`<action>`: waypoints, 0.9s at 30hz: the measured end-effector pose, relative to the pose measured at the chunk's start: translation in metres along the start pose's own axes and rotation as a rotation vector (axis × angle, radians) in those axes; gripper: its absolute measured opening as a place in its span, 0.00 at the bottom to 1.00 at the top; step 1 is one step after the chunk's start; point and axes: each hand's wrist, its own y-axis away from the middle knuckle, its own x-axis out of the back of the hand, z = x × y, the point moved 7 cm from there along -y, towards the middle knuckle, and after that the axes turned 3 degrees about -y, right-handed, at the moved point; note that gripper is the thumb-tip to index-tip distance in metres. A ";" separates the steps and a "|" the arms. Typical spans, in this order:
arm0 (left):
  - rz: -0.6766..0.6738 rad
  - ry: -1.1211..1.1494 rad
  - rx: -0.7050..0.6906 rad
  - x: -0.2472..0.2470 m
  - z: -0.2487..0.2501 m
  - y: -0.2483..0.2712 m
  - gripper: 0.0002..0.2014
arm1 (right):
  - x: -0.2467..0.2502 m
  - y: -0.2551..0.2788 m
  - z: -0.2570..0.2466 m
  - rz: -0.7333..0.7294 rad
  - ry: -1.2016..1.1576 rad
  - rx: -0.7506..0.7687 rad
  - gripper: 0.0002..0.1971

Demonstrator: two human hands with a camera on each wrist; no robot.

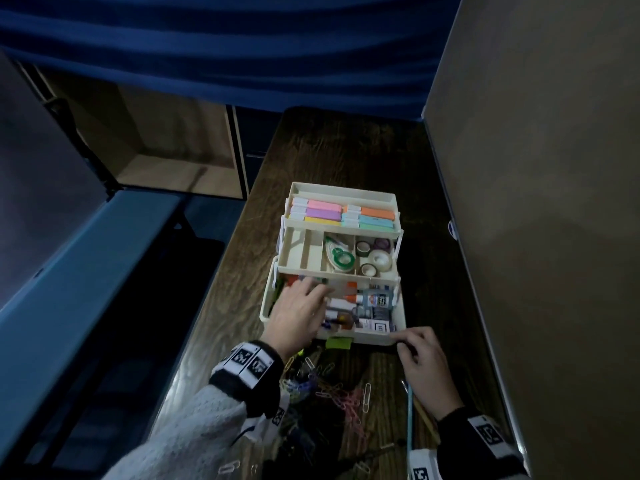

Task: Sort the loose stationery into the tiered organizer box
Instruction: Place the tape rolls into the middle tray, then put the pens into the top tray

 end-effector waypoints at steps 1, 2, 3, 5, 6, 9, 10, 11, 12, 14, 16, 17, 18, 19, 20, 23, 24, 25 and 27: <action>0.000 0.029 0.025 0.001 -0.005 0.016 0.12 | -0.003 0.005 0.005 -0.015 0.016 -0.014 0.10; -0.002 0.050 0.052 0.001 -0.010 0.031 0.10 | -0.006 0.009 0.009 -0.034 0.032 -0.023 0.10; -0.009 0.062 0.080 0.001 -0.015 0.046 0.09 | -0.010 0.014 0.013 -0.057 0.048 -0.029 0.11; -0.056 0.091 0.132 -0.004 -0.026 0.072 0.08 | -0.016 0.022 0.019 -0.096 0.072 -0.040 0.11; -0.085 0.105 0.156 -0.006 -0.031 0.084 0.07 | -0.019 0.025 0.022 -0.109 0.081 -0.051 0.11; -0.144 0.113 0.250 -0.011 -0.048 0.109 0.07 | -0.021 0.034 0.030 -0.107 0.104 -0.080 0.11; -0.148 0.113 0.284 -0.012 -0.052 0.115 0.07 | -0.021 0.037 0.032 -0.100 0.106 -0.082 0.11; -0.145 0.111 0.313 -0.012 -0.056 0.120 0.07 | -0.020 0.039 0.034 -0.097 0.103 -0.083 0.11; -0.138 0.109 0.338 -0.012 -0.058 0.125 0.06 | -0.020 0.041 0.035 -0.099 0.100 -0.080 0.11; -0.127 0.108 0.374 -0.014 -0.060 0.131 0.06 | -0.020 0.044 0.037 -0.103 0.100 -0.074 0.11; -0.129 0.109 0.395 -0.015 -0.060 0.136 0.05 | -0.018 0.046 0.041 -0.095 0.105 -0.079 0.11; -0.133 0.112 0.401 -0.016 -0.061 0.137 0.06 | -0.017 0.048 0.042 -0.090 0.106 -0.086 0.11; -0.137 0.118 0.407 -0.016 -0.061 0.139 0.06 | -0.017 0.048 0.044 -0.087 0.104 -0.097 0.11; -0.143 0.126 0.413 -0.017 -0.061 0.141 0.06 | -0.016 0.049 0.047 -0.085 0.099 -0.111 0.11; -0.149 0.133 0.416 -0.018 -0.061 0.142 0.06 | -0.016 0.050 0.049 -0.087 0.093 -0.128 0.11; -0.160 0.135 0.415 -0.018 -0.061 0.145 0.07 | -0.017 0.051 0.055 -0.105 0.087 -0.172 0.11; -0.165 0.137 0.415 -0.019 -0.061 0.144 0.07 | -0.016 0.051 0.056 -0.104 0.084 -0.175 0.11; -0.171 0.137 0.414 -0.019 -0.062 0.144 0.07 | -0.015 0.050 0.057 -0.097 0.081 -0.179 0.10; -0.190 0.133 0.419 -0.019 -0.064 0.141 0.07 | -0.006 0.050 0.061 -0.060 0.064 -0.211 0.11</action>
